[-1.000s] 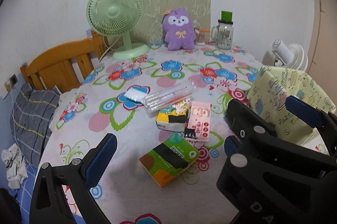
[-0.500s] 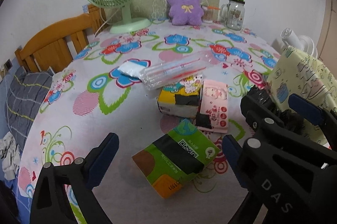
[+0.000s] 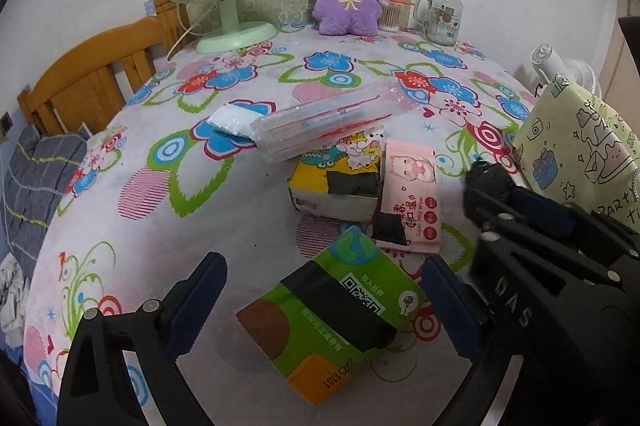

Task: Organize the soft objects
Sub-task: 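Grasp the black plastic bag with the right tool while the left tool grasps the green tissue package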

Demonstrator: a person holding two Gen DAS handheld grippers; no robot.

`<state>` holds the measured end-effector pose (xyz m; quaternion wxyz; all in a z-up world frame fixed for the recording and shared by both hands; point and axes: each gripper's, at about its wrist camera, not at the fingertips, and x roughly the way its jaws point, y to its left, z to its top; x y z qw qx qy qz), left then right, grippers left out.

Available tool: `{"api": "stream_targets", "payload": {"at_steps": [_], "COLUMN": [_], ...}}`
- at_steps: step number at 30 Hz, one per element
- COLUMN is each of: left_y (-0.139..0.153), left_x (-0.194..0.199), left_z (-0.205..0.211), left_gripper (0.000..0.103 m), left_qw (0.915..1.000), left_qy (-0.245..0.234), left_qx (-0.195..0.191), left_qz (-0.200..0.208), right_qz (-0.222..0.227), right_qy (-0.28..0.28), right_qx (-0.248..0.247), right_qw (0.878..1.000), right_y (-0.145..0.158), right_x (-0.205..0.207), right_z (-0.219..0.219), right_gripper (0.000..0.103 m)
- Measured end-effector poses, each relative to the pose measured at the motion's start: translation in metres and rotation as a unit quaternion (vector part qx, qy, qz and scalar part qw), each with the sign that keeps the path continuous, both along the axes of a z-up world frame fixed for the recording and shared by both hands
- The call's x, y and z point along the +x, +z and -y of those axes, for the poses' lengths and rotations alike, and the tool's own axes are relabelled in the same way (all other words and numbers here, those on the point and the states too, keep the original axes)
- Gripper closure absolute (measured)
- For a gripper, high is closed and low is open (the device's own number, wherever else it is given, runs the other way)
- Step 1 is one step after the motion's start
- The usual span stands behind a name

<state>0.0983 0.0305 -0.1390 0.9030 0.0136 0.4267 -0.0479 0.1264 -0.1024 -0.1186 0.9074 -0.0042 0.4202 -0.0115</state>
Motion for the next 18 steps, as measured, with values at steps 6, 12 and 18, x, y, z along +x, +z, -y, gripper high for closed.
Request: {"api": "stream_targets", "payload": {"at_steps": [6,12,18], "left_y": [-0.001,0.001,-0.006], "left_x": [-0.001,-0.004,-0.008], "left_z": [-0.001,-0.005,0.006], "left_gripper": [0.004,0.004,0.005], "left_qw": [0.9999,0.9997,0.9999], "left_qy": [0.003,0.013,-0.001], "left_qx": [-0.012,-0.018,0.006], "left_qz": [-0.006,-0.009,-0.015], "right_qz": [0.003,0.016,0.018], "right_qy": [0.001,0.021,0.041], "right_qx": [0.019,0.041,0.051], "right_qw": [1.0,0.999,0.998], "right_y": [0.0,0.007,0.011], "right_x": [-0.002,-0.01,-0.016], "right_z": [0.005,0.0,-0.006], "right_gripper": [0.092,0.095,0.095]}}
